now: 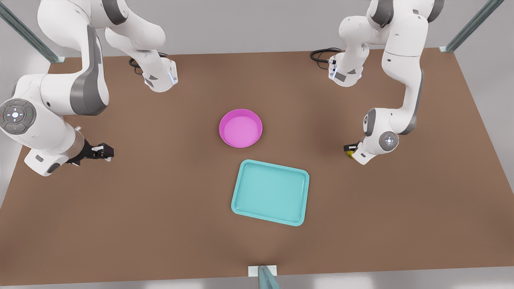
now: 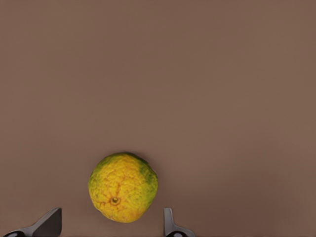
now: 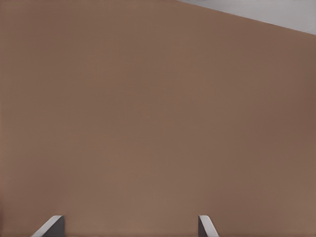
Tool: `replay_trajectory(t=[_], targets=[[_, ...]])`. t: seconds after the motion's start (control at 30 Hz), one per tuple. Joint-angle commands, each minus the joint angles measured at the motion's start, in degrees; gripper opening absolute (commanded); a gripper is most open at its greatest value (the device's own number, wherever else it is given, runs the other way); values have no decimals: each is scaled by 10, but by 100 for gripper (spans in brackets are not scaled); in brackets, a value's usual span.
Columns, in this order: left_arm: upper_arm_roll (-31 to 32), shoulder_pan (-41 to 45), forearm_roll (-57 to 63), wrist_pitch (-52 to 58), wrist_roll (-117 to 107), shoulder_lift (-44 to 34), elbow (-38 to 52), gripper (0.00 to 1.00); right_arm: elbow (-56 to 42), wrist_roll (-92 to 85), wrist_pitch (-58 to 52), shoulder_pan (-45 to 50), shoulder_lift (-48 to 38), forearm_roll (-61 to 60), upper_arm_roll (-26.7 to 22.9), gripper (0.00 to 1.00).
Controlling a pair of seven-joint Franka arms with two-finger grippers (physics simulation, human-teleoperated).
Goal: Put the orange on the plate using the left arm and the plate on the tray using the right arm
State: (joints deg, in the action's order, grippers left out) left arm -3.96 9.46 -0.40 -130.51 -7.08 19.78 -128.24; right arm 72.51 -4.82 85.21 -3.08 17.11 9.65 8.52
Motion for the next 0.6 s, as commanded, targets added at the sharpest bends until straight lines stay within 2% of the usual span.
replay_trajectory(t=[0.0,0.33,0.37,0.4,0.43,0.57], targets=[[0,0,0,-21,-1,7,-1,100,0,-6,0,0,-1,-2,0,100],[0,2,0,-55,-2,44,-7,100,3,-5,0,2,0,-2,0,100],[0,2,0,-55,-2,43,-7,95,3,-5,0,2,0,-2,1,100],[0,2,0,-55,-2,43,-7,79,3,-5,0,2,0,-2,0,100],[0,2,0,-54,-1,43,-7,70,3,-5,0,1,1,-2,0,100],[0,2,0,-51,-2,43,-6,71,4,-5,0,-1,3,-4,1,100]])
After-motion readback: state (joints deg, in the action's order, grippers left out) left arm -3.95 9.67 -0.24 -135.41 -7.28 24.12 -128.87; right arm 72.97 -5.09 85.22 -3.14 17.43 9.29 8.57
